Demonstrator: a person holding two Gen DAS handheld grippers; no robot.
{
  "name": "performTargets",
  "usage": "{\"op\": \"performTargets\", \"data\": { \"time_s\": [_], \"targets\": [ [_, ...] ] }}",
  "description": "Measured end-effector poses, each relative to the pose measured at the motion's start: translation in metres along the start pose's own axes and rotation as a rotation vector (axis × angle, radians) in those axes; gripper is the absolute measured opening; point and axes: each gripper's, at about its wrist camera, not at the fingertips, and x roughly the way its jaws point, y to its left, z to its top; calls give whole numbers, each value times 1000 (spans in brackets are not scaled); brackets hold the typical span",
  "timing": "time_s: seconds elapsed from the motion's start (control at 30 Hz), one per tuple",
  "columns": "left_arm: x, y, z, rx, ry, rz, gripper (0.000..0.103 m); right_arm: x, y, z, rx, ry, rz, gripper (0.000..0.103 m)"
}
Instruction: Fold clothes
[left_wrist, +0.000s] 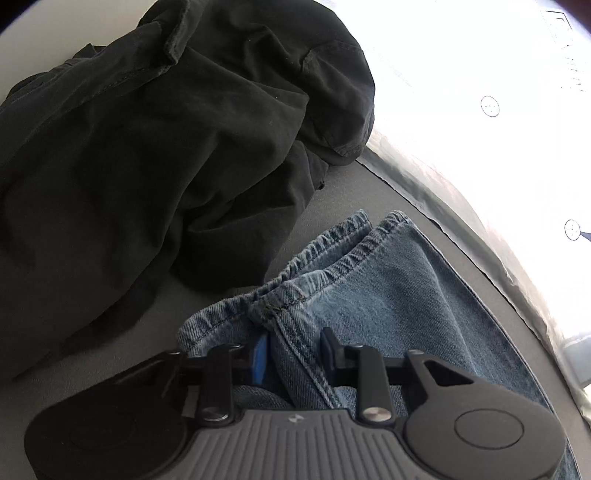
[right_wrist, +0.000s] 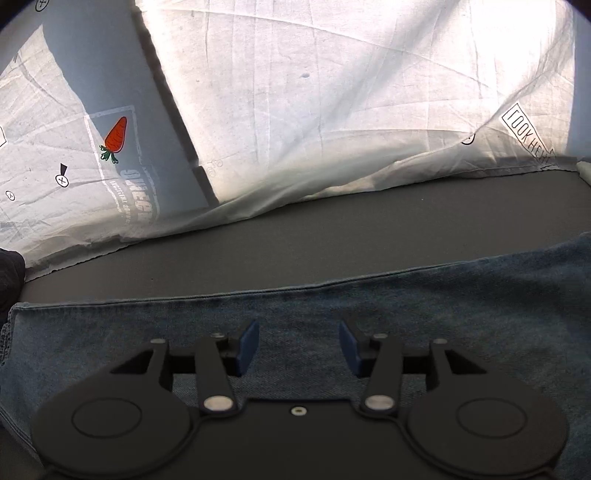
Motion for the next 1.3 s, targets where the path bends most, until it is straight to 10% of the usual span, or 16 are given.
{"op": "performTargets", "data": {
  "time_s": [0.23, 0.33, 0.63, 1.03, 1.3],
  "targets": [
    [-75, -15, 20, 131, -181, -79, 5, -87, -12, -43, -36, -28, -102, 62],
    [-60, 0, 20, 124, -112, -64, 5, -117, -10, -67, -82, -52, -162, 79],
    [-10, 16, -5, 238, 60, 33, 15, -113, 26, -138, -363, 3, -361, 89],
    [-6, 35, 3, 243, 95, -71, 17, -91, 61, -88, -397, -255, -464, 90],
    [-8, 34, 1, 244, 69, -61, 18, -58, 53, -96, -471, -104, -547, 92]
  ]
}}
